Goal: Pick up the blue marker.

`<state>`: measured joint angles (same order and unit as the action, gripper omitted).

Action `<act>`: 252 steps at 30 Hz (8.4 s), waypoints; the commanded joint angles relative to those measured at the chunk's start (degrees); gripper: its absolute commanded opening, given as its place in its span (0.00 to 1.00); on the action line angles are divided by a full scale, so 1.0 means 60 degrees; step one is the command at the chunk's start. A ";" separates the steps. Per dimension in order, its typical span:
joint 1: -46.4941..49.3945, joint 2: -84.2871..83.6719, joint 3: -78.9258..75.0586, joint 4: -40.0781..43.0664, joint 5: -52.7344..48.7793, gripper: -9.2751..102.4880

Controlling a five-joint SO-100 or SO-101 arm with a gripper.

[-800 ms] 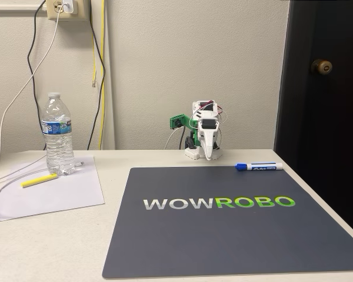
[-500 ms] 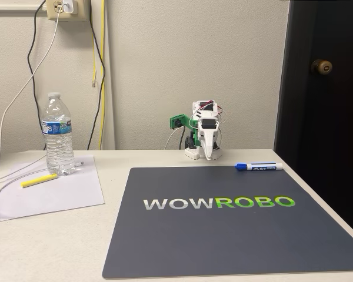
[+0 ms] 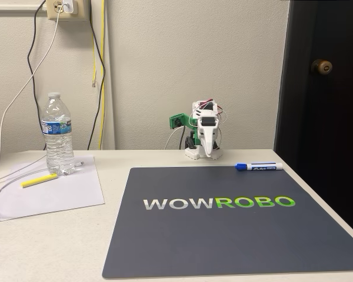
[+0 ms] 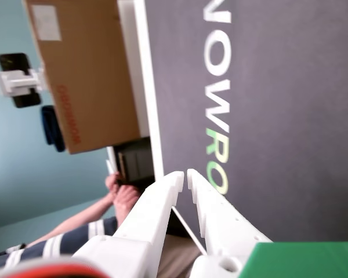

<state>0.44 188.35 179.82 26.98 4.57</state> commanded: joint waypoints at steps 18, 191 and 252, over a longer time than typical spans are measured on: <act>0.0088 -0.1948 -0.2065 -0.0513 0.0264 0.08; -0.8789 -1.3726 -0.8203 0.5508 0.5991 0.27; -0.3560 -1.0005 -1.2041 0.4541 -0.1055 0.12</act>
<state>-23.03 125.42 110.65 57.92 -0.97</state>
